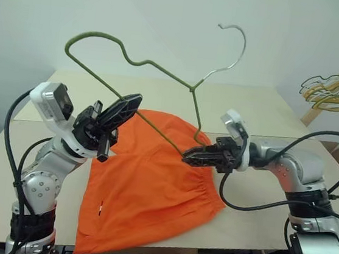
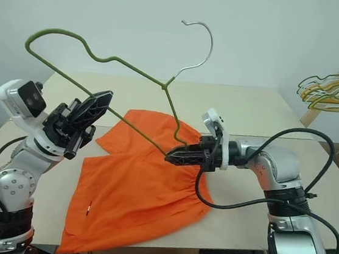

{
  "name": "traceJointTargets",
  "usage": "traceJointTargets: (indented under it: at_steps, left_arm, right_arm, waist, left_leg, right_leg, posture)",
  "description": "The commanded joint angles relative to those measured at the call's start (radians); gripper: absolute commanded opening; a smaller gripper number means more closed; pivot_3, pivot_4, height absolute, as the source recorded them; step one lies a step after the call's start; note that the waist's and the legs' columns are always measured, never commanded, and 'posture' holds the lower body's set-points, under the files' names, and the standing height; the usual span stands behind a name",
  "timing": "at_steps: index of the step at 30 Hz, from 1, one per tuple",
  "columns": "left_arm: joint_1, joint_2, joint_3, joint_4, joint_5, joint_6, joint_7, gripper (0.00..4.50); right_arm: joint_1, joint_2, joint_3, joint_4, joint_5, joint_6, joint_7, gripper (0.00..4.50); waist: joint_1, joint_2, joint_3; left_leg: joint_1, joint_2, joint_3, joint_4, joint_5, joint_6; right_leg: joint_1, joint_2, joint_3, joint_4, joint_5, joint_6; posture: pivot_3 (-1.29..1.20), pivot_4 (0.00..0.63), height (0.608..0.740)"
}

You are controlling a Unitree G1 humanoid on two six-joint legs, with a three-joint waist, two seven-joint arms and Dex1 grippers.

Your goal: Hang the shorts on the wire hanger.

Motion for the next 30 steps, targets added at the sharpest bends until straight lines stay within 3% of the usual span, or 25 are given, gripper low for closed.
traceJointTargets:
  at_steps: [1, 5, 10, 14, 18, 23, 30]
  left_arm:
    - [-0.01, -0.003, 0.006, -0.012, -0.023, -0.015, -0.036, 0.26]
    - [0.007, 0.008, -0.022, 0.003, 0.022, 0.001, -0.021, 1.34]
    - [0.075, 0.085, -0.129, 0.035, 0.204, 0.018, -0.051, 3.0]
    - [0.146, 0.166, -0.221, 0.026, 0.359, -0.008, -0.103, 4.34]
    - [0.184, 0.232, -0.296, -0.01, 0.561, -0.091, -0.097, 4.43]
    - [0.177, 0.308, -0.325, -0.067, 0.664, -0.125, -0.134, 4.43]
    - [0.145, 0.337, -0.329, -0.036, 0.673, -0.127, -0.193, 4.43]
  right_arm:
    - [-0.017, -0.001, -0.034, -0.022, 0.014, -0.001, -0.009, 0.0]
    - [-0.004, 0.009, -0.053, -0.039, 0.026, -0.016, -0.012, 0.0]
    - [0.012, 0.025, -0.13, -0.053, 0.096, 0.028, -0.062, 0.0]
    - [0.07, -0.04, -0.216, -0.074, 0.151, 0.127, -0.125, 0.0]
    - [0.212, -0.198, -0.306, -0.095, 0.214, 0.261, -0.117, 0.0]
    - [0.41, -0.359, -0.405, -0.075, 0.221, 0.349, -0.126, 0.0]
    - [0.6, -0.572, -0.309, 0.045, 0.158, 0.379, 0.02, 0.0]
  waist:
    - [0.0, 0.0, 0.0]
    - [0.0, 0.0, 0.0]
    - [0.0, 0.0, 0.0]
    - [0.002, 0.0, 0.0]
    - [0.018, 0.001, 0.001]
    - [0.021, 0.002, 0.002]
    - [-0.004, 0.002, 0.003]
  left_leg:
    - [0.0, 0.0, 0.0, 0.0, 0.0, 0.0]
    - [0.0, 0.0, 0.0, 0.0, 0.0, 0.0]
    - [0.0, 0.0, 0.001, 0.0, 0.0, 0.0]
    - [-0.001, 0.0, 0.001, -0.001, 0.0, 0.0]
    - [-0.002, 0.0, 0.001, -0.001, -0.001, 0.001]
    - [-0.001, 0.0, 0.003, -0.001, -0.001, 0.001]
    - [0.001, 0.001, 0.005, 0.0, -0.002, 0.004]
  right_leg:
    - [0.0, 0.0, 0.0, 0.0, 0.0, 0.0]
    - [0.0, 0.0, 0.0, 0.0, 0.0, 0.0]
    - [0.0, 0.0, 0.0, 0.0, 0.0, 0.0]
    - [-0.001, 0.0, 0.0, 0.0, 0.0, 0.0]
    - [-0.001, 0.0, -0.001, -0.002, 0.0, 0.0]
    - [0.0, 0.0, 0.0, -0.001, 0.0, 0.0]
    - [0.004, 0.001, 0.001, -0.002, -0.001, 0.001]
  posture:
    - [0.03, 0.0, 0.74]
    - [0.03, 0.0, 0.74]
    - [0.02, 0.0, 0.74]
    - [0.02, 0.0, 0.74]
    - [0.0, 0.0, 0.74]
    - [-0.03, 0.0, 0.74]
    - [-0.07, 0.0, 0.74]
